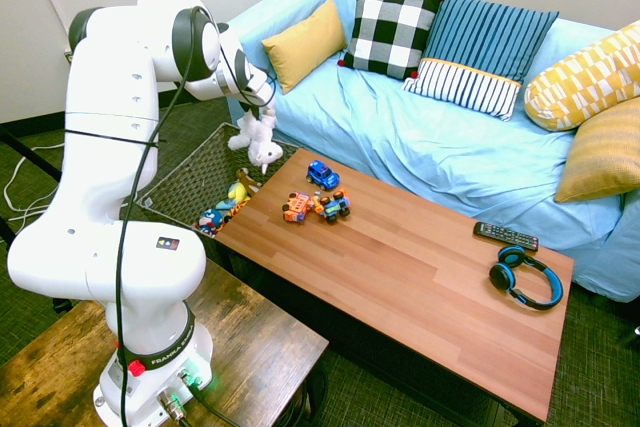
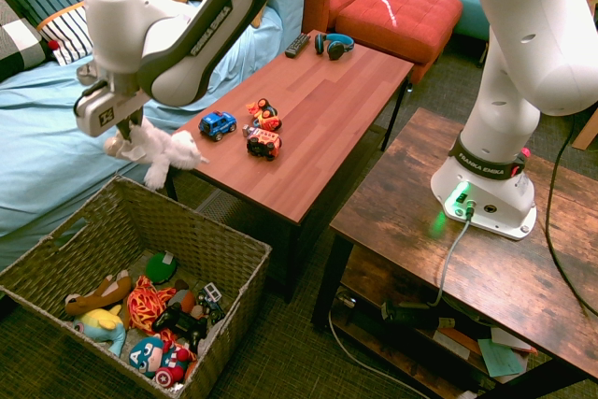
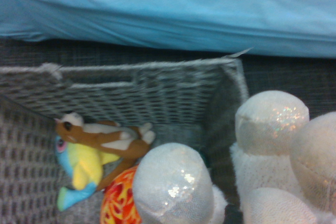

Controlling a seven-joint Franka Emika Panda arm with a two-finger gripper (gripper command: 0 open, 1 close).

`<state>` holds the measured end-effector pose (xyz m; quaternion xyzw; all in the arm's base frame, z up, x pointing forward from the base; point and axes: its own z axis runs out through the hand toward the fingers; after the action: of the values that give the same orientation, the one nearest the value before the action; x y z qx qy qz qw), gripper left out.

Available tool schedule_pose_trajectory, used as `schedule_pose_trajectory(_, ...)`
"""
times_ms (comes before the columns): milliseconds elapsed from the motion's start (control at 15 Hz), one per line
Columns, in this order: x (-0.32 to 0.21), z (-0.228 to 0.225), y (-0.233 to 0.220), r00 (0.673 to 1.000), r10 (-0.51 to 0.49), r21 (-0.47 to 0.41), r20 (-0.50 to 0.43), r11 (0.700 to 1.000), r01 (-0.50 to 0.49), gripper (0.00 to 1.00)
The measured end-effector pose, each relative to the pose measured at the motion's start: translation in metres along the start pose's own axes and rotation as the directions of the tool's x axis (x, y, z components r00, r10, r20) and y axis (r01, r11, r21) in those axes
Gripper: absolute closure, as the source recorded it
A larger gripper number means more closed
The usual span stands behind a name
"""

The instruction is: Put the stuffed toy in the basket

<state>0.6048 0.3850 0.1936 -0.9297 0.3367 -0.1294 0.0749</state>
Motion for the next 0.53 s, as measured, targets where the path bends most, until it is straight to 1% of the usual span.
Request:
schedule_pose_trajectory(133, -0.026, 0.024, -0.021, 0.999, 0.005, 0.023, 0.039, 1.000, -0.006, 1.00)
schedule_pose_trajectory(267, -0.049, 0.045, -0.034, 0.998, -0.003, 0.030, 0.059, 1.000, 0.001, 1.00)
schedule_pose_trajectory(333, -0.059, 0.054, -0.036, 0.998, -0.005, 0.029, 0.070, 1.000, 0.003, 0.00)
schedule_pose_trajectory(533, -0.072, 0.079, -0.034, 0.996, 0.002, 0.014, 0.094, 1.000, -0.003, 0.00)
